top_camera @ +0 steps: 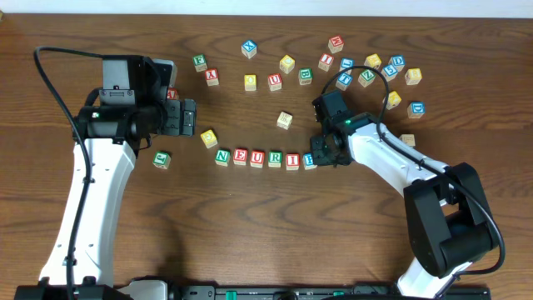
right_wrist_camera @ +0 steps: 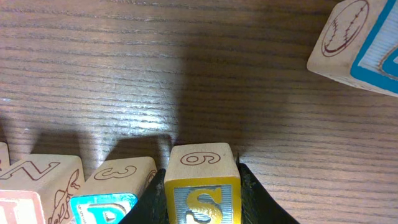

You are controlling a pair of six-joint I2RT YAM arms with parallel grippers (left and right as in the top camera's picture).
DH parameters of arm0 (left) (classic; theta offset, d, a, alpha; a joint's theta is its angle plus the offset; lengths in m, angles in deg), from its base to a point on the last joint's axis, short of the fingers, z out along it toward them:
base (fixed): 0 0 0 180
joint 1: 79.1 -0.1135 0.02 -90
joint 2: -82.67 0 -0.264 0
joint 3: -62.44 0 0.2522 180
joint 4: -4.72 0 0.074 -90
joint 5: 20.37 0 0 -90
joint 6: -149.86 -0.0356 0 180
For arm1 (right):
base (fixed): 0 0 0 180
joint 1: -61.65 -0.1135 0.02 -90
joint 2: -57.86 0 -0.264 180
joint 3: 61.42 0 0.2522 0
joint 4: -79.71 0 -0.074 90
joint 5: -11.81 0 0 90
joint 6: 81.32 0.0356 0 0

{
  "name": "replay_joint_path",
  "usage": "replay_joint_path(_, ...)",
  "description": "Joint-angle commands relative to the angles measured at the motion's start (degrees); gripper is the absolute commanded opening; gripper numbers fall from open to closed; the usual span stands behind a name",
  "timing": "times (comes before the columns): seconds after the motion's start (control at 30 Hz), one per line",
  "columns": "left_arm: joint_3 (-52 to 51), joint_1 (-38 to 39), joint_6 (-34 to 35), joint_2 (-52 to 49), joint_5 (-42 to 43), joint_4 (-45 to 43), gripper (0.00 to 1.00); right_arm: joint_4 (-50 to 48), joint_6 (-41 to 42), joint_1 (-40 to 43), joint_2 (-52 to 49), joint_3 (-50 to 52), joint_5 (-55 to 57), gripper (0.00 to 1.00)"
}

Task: Spell out NEURIPS

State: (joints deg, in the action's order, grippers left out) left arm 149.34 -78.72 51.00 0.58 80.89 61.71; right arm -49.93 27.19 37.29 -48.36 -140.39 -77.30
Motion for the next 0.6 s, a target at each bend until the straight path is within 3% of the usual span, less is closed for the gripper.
replay_joint_path(0.0,1.18,-0.20,-0.13,0.09,0.04,0.02,0.96,0.50,0.79,-0.50,0.63,0.90,-1.40,0.14)
replay_joint_path(0.57,1.18,-0.22,-0.13,0.11,0.04,0.02,0.96,0.44,1.81,-2.05,0.63,0.90,-2.29,0.14)
